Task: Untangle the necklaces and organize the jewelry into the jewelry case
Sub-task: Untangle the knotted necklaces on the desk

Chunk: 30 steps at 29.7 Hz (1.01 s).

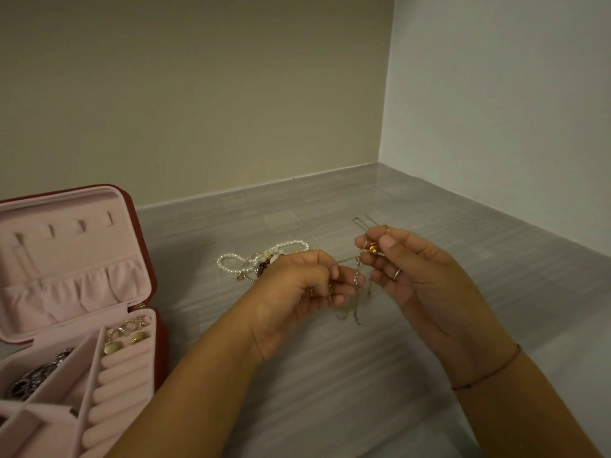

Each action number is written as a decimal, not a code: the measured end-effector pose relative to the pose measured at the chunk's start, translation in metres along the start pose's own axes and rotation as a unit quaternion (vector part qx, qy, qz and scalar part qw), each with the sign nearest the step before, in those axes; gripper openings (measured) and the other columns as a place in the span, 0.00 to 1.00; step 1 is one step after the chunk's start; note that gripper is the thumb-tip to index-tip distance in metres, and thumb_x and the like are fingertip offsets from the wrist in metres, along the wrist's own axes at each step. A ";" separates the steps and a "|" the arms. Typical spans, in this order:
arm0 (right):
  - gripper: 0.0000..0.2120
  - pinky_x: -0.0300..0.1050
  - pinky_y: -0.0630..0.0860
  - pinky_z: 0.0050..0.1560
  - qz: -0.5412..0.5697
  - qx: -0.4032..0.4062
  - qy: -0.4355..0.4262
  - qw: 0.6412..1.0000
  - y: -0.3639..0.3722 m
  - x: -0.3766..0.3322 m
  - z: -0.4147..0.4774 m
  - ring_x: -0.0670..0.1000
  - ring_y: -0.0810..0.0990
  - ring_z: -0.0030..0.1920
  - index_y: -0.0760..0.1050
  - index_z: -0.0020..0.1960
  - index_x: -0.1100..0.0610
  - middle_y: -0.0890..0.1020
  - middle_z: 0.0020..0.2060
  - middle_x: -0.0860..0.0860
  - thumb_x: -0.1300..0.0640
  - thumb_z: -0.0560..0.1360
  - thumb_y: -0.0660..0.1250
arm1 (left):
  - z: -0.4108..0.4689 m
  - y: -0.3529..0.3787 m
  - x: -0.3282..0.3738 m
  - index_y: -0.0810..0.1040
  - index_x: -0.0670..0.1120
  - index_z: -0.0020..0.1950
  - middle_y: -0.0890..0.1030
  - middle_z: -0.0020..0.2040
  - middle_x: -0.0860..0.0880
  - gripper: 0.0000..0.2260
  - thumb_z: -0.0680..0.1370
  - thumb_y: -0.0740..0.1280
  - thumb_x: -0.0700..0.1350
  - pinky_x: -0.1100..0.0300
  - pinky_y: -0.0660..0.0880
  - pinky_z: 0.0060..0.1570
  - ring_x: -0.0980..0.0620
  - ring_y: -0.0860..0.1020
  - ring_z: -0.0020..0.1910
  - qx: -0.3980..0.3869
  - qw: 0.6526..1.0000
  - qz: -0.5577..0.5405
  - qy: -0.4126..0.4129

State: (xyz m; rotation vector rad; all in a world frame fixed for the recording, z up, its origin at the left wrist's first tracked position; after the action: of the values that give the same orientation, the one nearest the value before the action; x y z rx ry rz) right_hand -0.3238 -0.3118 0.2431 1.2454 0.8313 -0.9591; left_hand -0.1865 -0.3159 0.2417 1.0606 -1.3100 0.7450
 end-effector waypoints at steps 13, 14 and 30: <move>0.08 0.43 0.72 0.49 -0.010 -0.018 -0.009 1.000 0.007 -0.005 0.000 0.47 0.81 0.45 0.82 0.43 0.53 0.85 0.43 0.51 0.56 0.68 0.65 | -0.003 0.005 -0.001 0.81 0.42 0.46 0.84 0.41 0.44 0.11 0.70 0.68 0.48 0.63 0.77 0.35 0.51 0.82 0.36 -0.011 0.999 0.029 -0.018; 0.08 0.44 0.70 0.50 -0.024 -0.017 -0.011 0.999 0.007 -0.006 0.000 0.47 0.81 0.47 0.82 0.43 0.52 0.85 0.44 0.51 0.55 0.68 0.65 | -0.004 0.005 -0.001 0.82 0.42 0.45 0.84 0.40 0.45 0.11 0.70 0.68 0.48 0.63 0.77 0.35 0.53 0.82 0.35 -0.008 0.999 0.029 -0.019; 0.12 0.49 0.68 0.60 -0.062 -0.057 -0.003 0.996 0.014 -0.008 0.001 0.46 0.76 0.52 0.83 0.47 0.52 0.82 0.51 0.49 0.52 0.66 0.68 | -0.003 0.000 0.001 0.83 0.43 0.48 0.85 0.41 0.47 0.08 0.70 0.71 0.41 0.64 0.77 0.44 0.56 0.82 0.40 0.009 0.998 0.055 0.009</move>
State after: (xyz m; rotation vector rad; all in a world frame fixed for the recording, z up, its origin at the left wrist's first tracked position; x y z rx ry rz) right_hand -0.3139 -0.3107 0.2562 1.1019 0.9551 -0.9997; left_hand -0.1853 -0.3130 0.2432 0.9995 -1.3567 0.8476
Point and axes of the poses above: each hand's wrist, its own z-axis towards the middle knuckle, its own y-axis out of the palm, x = y × z, the point moved 6 cm from there along z, towards the middle knuckle
